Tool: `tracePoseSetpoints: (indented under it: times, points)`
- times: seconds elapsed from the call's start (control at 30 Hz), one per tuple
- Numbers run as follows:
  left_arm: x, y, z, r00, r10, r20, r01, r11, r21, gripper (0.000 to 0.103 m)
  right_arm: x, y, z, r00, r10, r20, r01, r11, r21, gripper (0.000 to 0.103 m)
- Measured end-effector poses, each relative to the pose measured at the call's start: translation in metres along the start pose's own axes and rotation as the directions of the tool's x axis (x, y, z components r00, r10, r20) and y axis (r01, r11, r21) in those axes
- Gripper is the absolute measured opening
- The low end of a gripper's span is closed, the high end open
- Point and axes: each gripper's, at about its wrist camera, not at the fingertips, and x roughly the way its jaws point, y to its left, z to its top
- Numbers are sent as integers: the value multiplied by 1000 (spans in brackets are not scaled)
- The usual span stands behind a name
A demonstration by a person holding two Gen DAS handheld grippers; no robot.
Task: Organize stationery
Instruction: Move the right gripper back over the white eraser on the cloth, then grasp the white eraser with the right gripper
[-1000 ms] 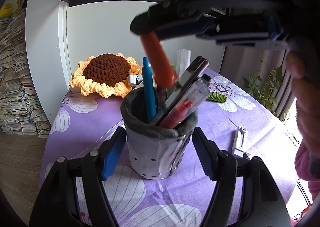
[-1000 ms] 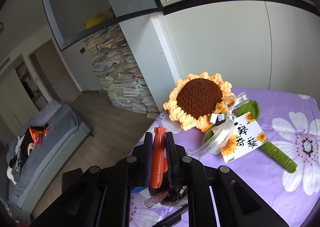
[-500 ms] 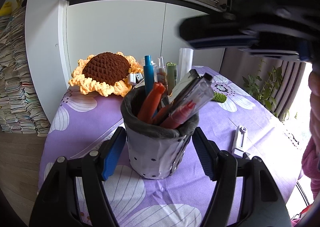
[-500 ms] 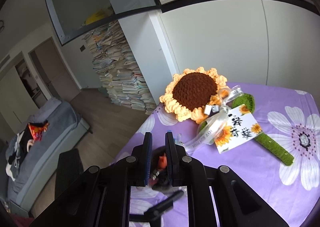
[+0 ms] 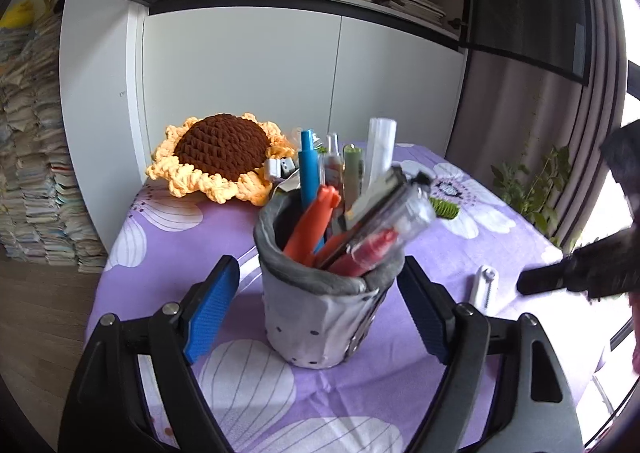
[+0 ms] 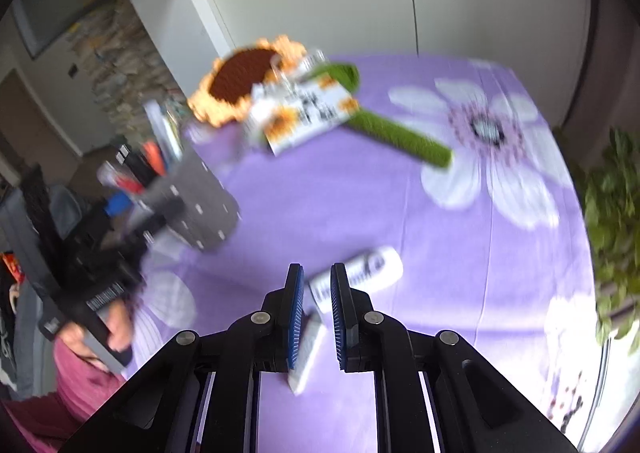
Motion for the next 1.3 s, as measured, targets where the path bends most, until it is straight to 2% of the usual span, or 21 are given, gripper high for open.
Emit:
tracePoseSetpoints:
  times: [0.17,0.2,0.23,0.37,0.5,0.67,0.77,0.9,1.1,1.13,1.17,1.2,1.23,1.27,1.3]
  points:
    - [5,2,9,1000,-9,-3,9,1000,-17,81,16,3,-14,994,9,-108,-9,1000,4,13]
    - [6,1,9,1000,-10,-2,10,1000,-13,79,18,5,-16,993,6,-121,-6,1000,-3,13]
    - [5,-1,8,1000,-19,4,19,1000,-7,69,20,7,-18,991,1,-133,-2,1000,-10,13]
    - [1,-9,4,1000,-9,28,8,999,44,69,35,12,-23,983,-22,-183,18,1000,-23,13]
    - [1,-9,2,999,-4,39,2,999,53,69,38,11,-22,985,-9,-172,5,1000,-21,14]
    - [2,-6,2,999,1,40,-3,999,43,69,30,-10,-23,984,53,-167,-44,997,56,13]
    - [4,-12,0,999,37,36,-40,997,73,69,27,-29,-26,985,2,-172,15,995,96,13]
    - [5,-10,1,999,35,36,-37,997,68,69,23,-48,-31,988,-15,-152,40,985,168,14]
    - [6,-9,1,999,38,36,-40,997,72,69,15,-29,-22,992,-38,-119,55,988,145,14]
    - [5,-9,1,999,38,36,-41,997,73,69,15,-22,-21,992,-53,-119,67,990,122,15]
    - [5,-9,1,999,38,36,-41,997,73,69,17,-16,-20,990,-68,-122,81,992,99,23]
    - [5,-9,1,999,39,36,-41,996,73,69,19,-8,-18,988,-85,-127,95,993,73,35]
    - [5,-9,1,999,39,36,-41,996,73,69,21,-4,-17,987,-94,-129,102,993,56,41]
    - [5,-9,1,999,39,36,-41,996,73,69,22,1,-17,986,-108,-130,113,993,37,46]
    - [5,-9,1,999,38,36,-41,996,73,69,24,7,-15,984,-126,-128,129,992,15,46]
